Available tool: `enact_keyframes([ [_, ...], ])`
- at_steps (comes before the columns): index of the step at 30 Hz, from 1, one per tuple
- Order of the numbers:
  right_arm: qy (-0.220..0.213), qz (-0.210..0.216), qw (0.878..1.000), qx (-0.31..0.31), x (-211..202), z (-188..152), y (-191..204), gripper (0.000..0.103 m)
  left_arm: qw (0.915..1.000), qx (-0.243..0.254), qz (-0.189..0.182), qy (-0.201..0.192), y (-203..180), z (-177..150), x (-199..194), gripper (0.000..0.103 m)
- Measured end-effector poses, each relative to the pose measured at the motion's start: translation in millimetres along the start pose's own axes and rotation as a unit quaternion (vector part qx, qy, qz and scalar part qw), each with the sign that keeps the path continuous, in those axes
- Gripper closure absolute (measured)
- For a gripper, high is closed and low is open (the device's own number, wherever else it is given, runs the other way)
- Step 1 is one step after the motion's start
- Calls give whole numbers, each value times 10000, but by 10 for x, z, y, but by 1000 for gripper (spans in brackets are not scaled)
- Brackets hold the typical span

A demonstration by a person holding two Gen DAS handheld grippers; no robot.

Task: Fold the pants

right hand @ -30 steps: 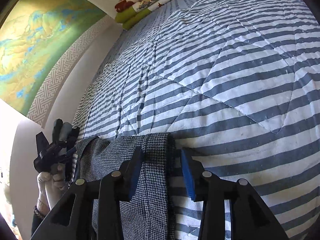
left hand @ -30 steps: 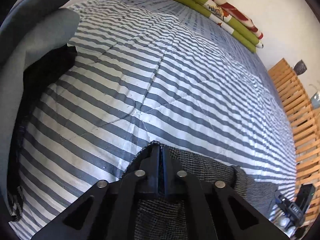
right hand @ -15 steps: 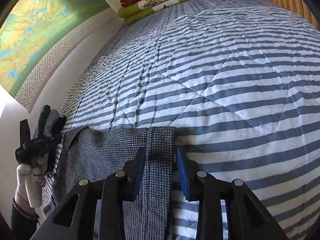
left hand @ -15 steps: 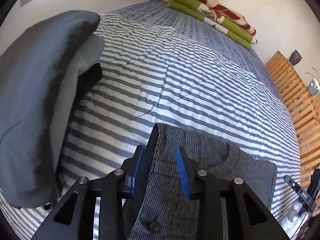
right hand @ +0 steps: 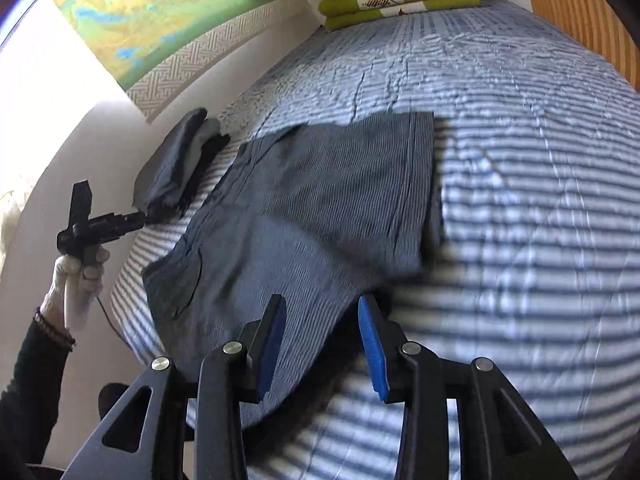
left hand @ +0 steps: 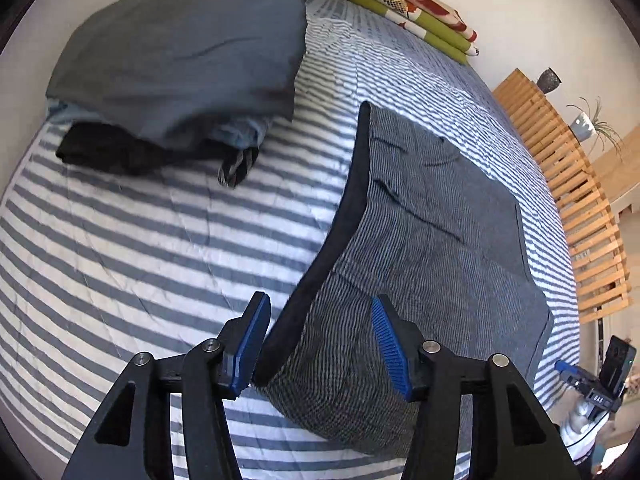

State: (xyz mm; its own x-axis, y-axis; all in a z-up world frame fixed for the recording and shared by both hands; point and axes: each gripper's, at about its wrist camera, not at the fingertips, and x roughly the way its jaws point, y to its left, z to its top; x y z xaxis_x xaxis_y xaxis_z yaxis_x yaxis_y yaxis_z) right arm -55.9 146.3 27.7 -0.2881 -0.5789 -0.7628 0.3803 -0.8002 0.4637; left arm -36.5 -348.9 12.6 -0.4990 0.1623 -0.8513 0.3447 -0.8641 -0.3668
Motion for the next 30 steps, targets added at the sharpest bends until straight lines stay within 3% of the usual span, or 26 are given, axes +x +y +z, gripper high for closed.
enact_keyframes([
  [4, 409, 373, 9981, 268, 152, -584, 206, 69, 9995, 1, -291, 142, 55, -193, 101, 46],
  [7, 438, 398, 9980, 229, 240, -794, 381, 68, 9992, 111, -312, 233, 51, -246, 139, 46],
  [10, 404, 604, 9970, 280, 279, -844, 504, 68, 9991, 105, -332, 252, 88, -315, 147, 48],
  [16, 428, 506, 9978, 27, 374, -811, 734, 68, 9980, 427, -343, 307, 8, -373, 107, 51],
  [21, 473, 358, 9982, -97, 492, -758, 847, 68, 9983, 341, -243, 398, 39, -331, 220, 53],
  [23, 478, 300, 9982, -199, 494, -780, 888, 69, 9983, 459, -46, 342, 19, -345, 214, 98],
  [27, 427, 147, 9982, -402, 453, -811, 945, 91, 9986, 500, -69, 145, 68, -395, 53, 99],
  [30, 287, 135, 9987, -400, 373, -817, 945, 94, 9991, 328, -255, -100, 163, -401, -172, 100],
])
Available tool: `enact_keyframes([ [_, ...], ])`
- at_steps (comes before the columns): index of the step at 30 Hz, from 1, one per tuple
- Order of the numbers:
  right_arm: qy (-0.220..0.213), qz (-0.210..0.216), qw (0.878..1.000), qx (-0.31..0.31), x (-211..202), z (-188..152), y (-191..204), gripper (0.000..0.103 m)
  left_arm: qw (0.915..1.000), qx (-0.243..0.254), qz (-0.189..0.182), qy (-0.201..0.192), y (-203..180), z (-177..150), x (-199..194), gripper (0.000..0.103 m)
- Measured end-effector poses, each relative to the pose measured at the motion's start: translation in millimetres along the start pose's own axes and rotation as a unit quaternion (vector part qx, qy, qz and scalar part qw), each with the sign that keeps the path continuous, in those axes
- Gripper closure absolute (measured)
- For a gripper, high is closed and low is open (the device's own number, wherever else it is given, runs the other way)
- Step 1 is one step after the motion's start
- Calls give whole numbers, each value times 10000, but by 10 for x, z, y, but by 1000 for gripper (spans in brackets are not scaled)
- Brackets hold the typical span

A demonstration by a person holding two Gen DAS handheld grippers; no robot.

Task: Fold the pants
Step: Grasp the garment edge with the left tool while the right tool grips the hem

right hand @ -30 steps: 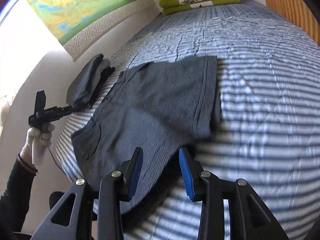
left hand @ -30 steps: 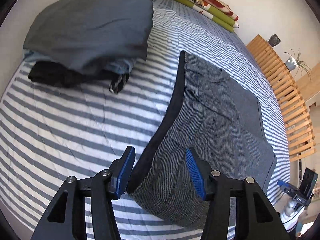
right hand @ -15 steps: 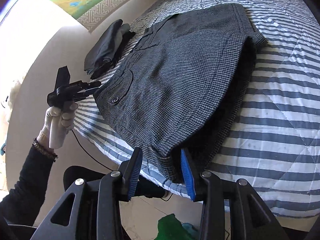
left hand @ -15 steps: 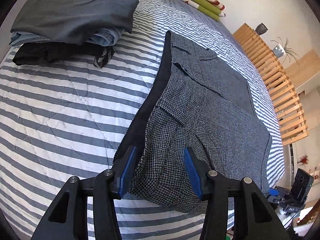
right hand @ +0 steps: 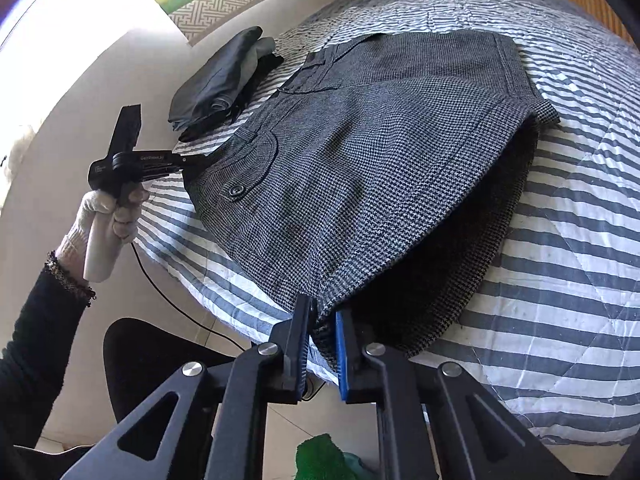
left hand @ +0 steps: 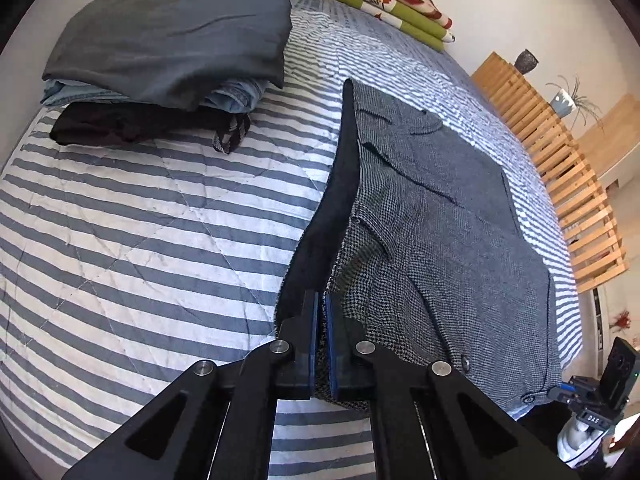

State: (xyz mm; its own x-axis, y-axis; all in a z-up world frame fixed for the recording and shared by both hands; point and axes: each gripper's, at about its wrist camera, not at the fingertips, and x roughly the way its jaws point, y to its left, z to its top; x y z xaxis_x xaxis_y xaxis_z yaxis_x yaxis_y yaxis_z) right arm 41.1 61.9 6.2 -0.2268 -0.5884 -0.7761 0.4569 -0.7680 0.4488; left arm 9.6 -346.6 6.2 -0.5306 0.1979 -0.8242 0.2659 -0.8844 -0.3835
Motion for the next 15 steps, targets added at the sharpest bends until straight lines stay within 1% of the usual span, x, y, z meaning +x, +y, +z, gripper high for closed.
enact_keyframes([
  [2, -78, 58, 9999, 39, -65, -2, 4, 94, 9996, -121, -223, -140, 71, -38, -182, 100],
  [5, -220, 174, 9996, 41, -203, -37, 31, 95, 9986, -144, -418, -300, 119, -131, -350, 100],
  [8, -344, 191, 9992, -40, -334, -162, 48, 95, 9993, -153, -331, -111, 194, -277, -288, 99],
  [9, -316, 147, 9994, -43, -318, -212, 41, 95, 9993, -176, -318, -66, 229, -336, -253, 99],
  [11, -63, 145, 9999, 55, -205, -322, -18, 95, 9991, -284, -311, 11, 277, -404, -146, 99],
  [13, 167, 39, 9998, 94, -73, -418, -56, 95, 9989, -378, -266, 83, 332, -455, -81, 99],
  [15, 186, -13, 9998, 91, -41, -441, -65, 95, 9991, -364, -191, 109, 322, -470, -51, 99],
])
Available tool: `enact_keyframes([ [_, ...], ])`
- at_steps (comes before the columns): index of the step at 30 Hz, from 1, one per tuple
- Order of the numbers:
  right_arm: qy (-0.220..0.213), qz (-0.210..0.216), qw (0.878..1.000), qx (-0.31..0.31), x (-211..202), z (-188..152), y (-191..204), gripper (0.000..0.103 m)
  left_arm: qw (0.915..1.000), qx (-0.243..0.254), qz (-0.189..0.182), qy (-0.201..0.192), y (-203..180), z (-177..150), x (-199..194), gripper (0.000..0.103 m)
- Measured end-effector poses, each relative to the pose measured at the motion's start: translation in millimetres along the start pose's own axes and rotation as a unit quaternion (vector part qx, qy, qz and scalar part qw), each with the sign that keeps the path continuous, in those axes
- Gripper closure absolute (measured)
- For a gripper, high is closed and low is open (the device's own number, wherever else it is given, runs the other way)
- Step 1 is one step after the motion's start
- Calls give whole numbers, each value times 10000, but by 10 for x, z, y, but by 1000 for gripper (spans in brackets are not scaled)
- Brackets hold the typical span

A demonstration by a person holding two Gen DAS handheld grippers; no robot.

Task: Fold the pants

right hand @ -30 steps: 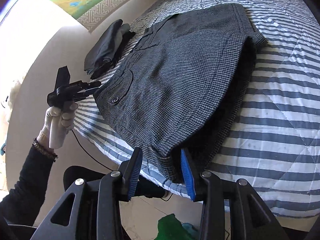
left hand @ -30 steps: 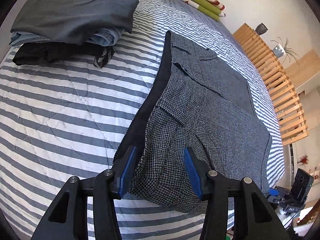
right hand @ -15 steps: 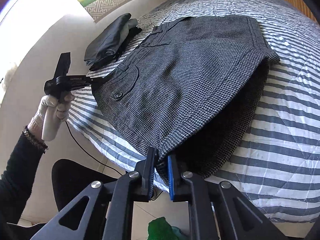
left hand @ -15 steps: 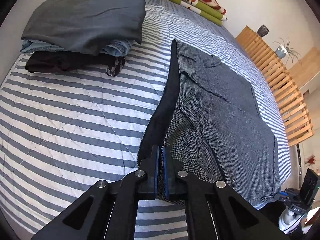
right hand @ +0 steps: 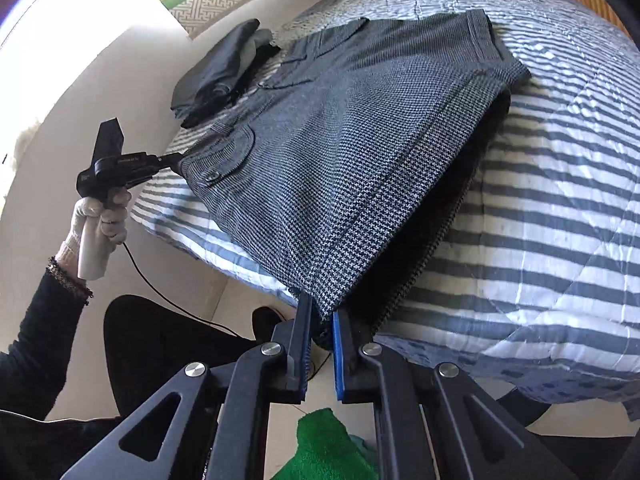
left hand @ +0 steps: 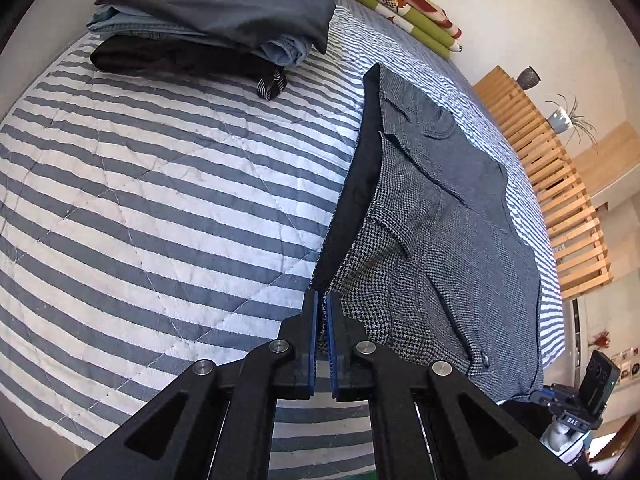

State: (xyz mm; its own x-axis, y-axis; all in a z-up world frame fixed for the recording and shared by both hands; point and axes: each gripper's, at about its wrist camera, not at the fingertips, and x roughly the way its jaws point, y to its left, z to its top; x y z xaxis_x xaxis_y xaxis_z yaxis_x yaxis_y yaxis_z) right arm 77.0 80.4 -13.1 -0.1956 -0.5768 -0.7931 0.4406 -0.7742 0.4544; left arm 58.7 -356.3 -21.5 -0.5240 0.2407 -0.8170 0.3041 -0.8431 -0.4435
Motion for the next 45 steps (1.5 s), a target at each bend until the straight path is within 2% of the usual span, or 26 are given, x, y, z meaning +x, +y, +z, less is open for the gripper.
enact_keyframes([
  [4, -18, -131, 9998, -129, -39, 63, 35, 93, 9999, 113, 120, 2, -53, 9, 10, 99],
  [8, -98, -383, 9982, -441, -164, 0, 78, 86, 9998, 109, 158, 16, -53, -15, 16, 99],
  [12, -171, -461, 9954, -824, -224, -97, 172, 69, 9998, 67, 204, 15, -68, -9, 60, 99],
  [15, -194, -811, 9889, -1232, -142, -131, 291, 68, 9998, 59, 182, -21, -69, -17, 50, 99],
  [17, -227, -972, 9848, -1421, -98, -148, 338, 69, 9996, 27, 255, -106, -57, -24, 39, 91],
  [19, -253, -1100, 9828, -1463, -89, -160, 347, 76, 9997, -61, 228, -20, -17, -57, 70, 84],
  [20, -260, -1147, 9817, -1497, -99, -157, 347, 91, 9997, -19, 263, -6, -21, -76, 87, 84],
  [21, -293, -1150, 9813, -1514, -125, -156, 349, 95, 9994, 81, 339, -7, -45, -97, 91, 88],
  [24, -492, -1060, 9832, -1404, -260, -119, 304, 98, 9988, 226, 412, -135, -123, -96, 12, 92],
  [29, -926, -835, 9855, -1151, -559, 67, 276, 101, 9980, 183, 50, -602, -327, 157, -349, 93],
  [32, -1382, -685, 9828, -1017, -840, 293, 273, 103, 9969, 303, -109, -713, -572, 409, -463, 97],
  [36, -1758, -501, 9797, -824, -1118, 705, 184, 103, 9951, 710, 57, -681, -952, 680, -380, 98],
  [39, -1451, -316, 9866, -675, -1099, 803, 16, 101, 9944, 875, 129, -571, -1022, 646, -292, 98],
  [41, -1101, -206, 9920, -582, -979, 689, -91, 97, 9960, 742, 147, -474, -945, 590, -212, 98],
  [42, -901, -229, 9939, -594, -888, 601, -112, 89, 9967, 668, 184, -428, -877, 553, -179, 98],
  [43, -713, -245, 9954, -592, -786, 523, -128, 86, 9974, 573, 205, -385, -785, 502, -163, 99],
  [45, -350, -185, 9974, -602, -574, 340, -132, 83, 9986, 394, 168, -309, -641, 404, -115, 99],
])
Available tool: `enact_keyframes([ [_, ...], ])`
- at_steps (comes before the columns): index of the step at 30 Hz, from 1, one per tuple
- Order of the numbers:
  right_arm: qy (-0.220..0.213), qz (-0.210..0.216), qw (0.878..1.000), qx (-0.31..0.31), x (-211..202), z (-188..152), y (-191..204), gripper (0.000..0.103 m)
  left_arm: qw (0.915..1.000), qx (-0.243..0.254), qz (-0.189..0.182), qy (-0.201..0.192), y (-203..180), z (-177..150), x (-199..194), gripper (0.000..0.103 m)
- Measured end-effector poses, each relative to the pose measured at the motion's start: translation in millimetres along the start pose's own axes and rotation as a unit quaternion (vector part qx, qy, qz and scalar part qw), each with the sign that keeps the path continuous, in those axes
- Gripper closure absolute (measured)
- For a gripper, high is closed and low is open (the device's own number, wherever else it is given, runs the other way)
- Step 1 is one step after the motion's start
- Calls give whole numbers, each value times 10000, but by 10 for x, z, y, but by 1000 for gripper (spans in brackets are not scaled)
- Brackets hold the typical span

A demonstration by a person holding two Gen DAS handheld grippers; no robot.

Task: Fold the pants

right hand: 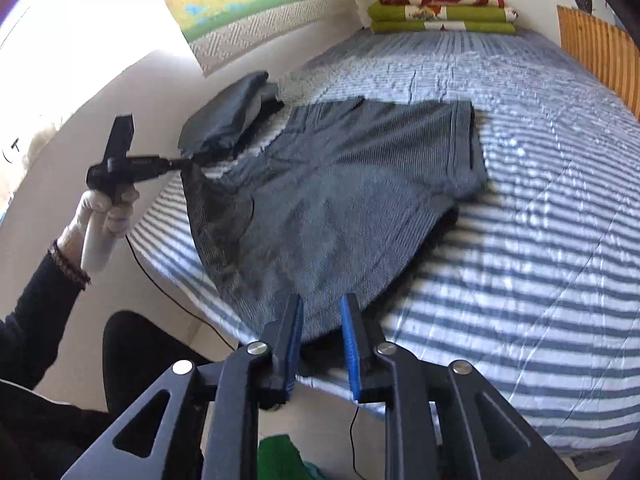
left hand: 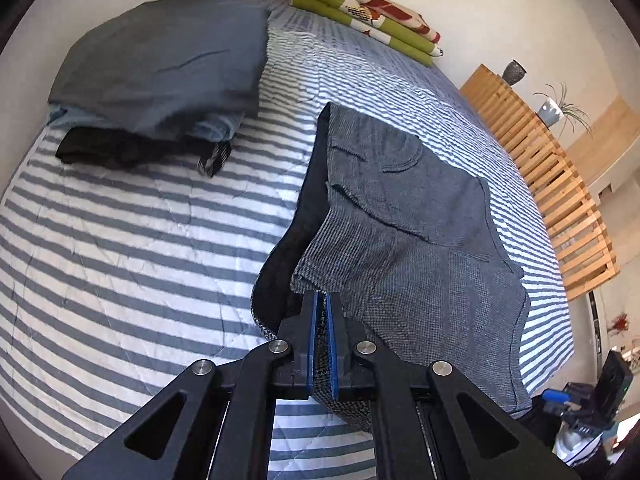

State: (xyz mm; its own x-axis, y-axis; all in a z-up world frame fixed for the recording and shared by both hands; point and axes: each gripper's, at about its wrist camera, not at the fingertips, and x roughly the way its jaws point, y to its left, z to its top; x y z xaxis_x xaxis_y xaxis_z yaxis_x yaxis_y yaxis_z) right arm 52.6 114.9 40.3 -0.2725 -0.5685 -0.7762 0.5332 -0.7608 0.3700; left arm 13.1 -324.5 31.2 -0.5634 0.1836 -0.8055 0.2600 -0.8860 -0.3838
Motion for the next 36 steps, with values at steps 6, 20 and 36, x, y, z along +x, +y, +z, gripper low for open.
enact_keyframes([
  [6, 327, -302, 9973, -589, 466, -236, 299, 79, 9997, -245, 14, -28, 198, -134, -16, 100],
  [20, -964, 206, 9951, -52, -297, 402, 65, 96, 9989, -233, -132, -395, -101, 509, -379, 100],
  [36, -616, -144, 9906, 1212, 629, 2315, -1610, 96, 10000, 42, 78, 44, -448, 1902, 722, 91],
])
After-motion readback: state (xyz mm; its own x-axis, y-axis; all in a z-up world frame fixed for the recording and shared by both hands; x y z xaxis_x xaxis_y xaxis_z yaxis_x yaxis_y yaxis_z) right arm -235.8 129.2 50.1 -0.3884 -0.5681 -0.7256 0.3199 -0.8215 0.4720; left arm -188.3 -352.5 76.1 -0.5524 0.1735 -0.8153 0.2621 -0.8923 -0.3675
